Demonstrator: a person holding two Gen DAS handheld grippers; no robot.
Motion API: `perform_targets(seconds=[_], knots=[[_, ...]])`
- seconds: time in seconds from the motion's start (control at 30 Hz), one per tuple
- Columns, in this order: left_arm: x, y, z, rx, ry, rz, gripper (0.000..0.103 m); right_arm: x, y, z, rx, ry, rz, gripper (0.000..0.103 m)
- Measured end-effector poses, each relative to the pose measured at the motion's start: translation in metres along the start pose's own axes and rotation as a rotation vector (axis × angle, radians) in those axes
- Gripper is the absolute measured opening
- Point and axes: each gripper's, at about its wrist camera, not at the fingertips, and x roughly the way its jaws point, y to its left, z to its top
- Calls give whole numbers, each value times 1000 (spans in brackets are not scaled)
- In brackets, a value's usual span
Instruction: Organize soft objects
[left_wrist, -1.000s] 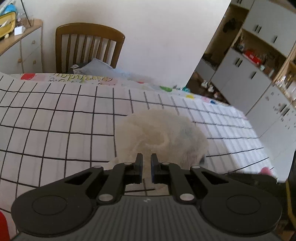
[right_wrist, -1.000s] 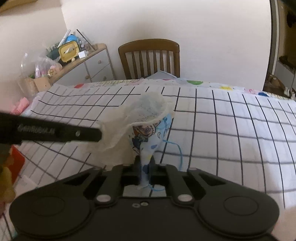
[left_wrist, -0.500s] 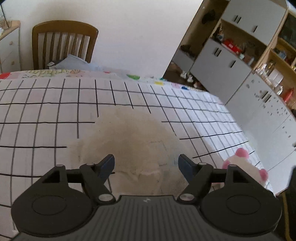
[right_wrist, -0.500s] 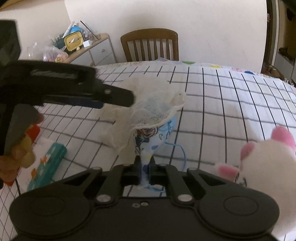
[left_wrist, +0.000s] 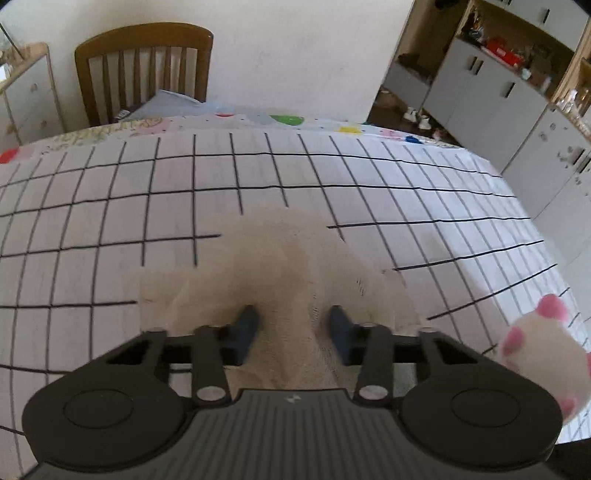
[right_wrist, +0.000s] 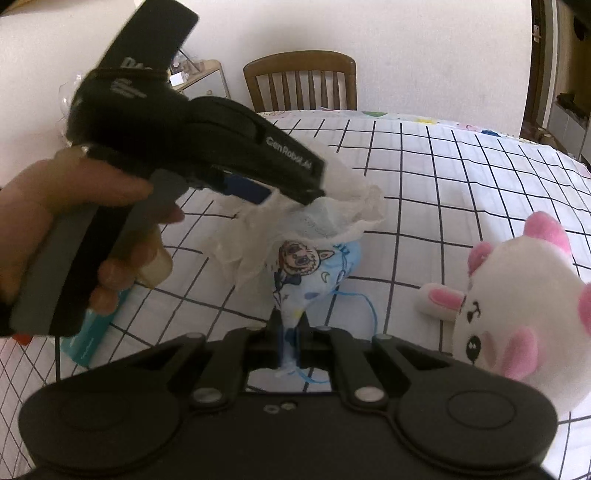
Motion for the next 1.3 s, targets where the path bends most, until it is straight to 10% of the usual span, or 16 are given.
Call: perform_targets(seconds=[0.17, 0.7, 1.3], knots=[[-6, 12, -2, -7, -17, 31, 5, -9, -3, -8, 12, -1, -8, 5], [-114, 37, -22, -63, -137, 3, 5, -66, 4, -4, -4, -87, -12, 5], [-253, 106, -64, -136, -226, 79, 5, -117, 99, 32, -130, -146, 108, 5]])
